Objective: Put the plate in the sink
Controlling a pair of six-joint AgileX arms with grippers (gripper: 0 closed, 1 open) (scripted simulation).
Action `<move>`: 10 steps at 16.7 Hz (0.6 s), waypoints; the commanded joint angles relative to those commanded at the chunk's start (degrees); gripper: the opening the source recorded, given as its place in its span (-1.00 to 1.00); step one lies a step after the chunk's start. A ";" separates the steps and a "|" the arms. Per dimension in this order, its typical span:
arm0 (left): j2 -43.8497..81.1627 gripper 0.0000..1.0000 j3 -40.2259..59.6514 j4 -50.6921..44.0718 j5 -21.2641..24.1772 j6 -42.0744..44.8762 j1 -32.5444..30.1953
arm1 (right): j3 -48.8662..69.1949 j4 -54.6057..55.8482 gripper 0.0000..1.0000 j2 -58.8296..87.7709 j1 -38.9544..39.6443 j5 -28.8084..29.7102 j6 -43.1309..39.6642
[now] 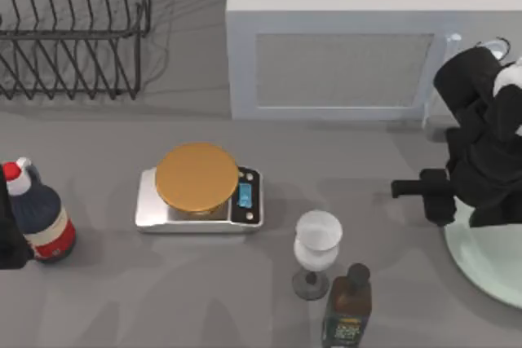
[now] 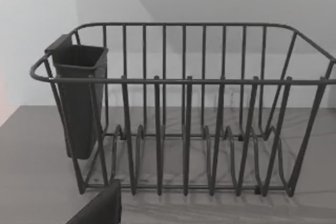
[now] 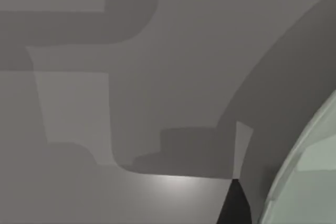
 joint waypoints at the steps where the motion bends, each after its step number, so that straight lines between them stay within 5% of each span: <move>1: 0.00 1.00 0.00 0.00 0.00 0.00 0.00 | 0.00 0.00 -1.00 0.00 0.00 0.00 0.00; 10: 0.00 1.00 0.00 0.00 0.00 0.00 0.00 | 2.12 -0.60 -1.00 -3.30 -0.61 0.36 -0.51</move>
